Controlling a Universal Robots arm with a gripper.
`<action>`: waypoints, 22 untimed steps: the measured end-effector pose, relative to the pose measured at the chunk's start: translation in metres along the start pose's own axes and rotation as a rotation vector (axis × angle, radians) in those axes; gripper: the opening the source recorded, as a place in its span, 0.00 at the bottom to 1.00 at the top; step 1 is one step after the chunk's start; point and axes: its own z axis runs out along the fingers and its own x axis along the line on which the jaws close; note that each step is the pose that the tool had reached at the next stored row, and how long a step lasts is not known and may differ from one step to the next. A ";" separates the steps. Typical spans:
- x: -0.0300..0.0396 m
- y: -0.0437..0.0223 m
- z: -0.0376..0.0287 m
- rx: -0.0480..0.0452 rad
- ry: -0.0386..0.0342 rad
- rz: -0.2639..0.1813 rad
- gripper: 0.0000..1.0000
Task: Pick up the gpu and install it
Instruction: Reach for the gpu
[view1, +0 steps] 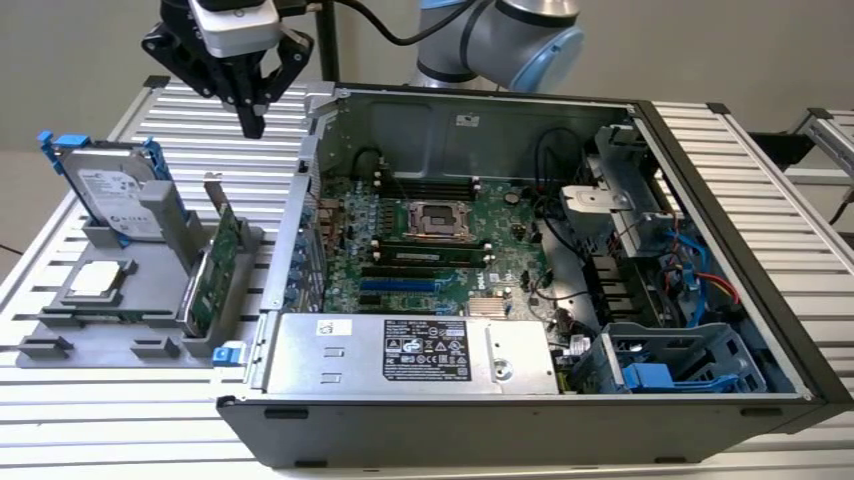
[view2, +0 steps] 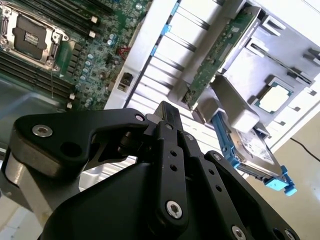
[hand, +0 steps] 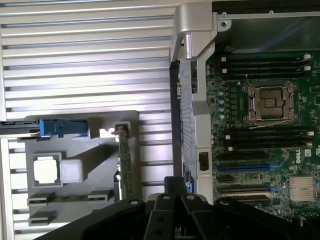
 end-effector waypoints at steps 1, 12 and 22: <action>0.0006 -0.0001 0.0000 0.0000 0.0000 0.000 0.00; 0.0052 -0.0004 -0.0001 0.0000 0.0002 0.000 0.00; 0.0058 -0.0005 -0.0001 -0.0001 0.0002 0.000 0.00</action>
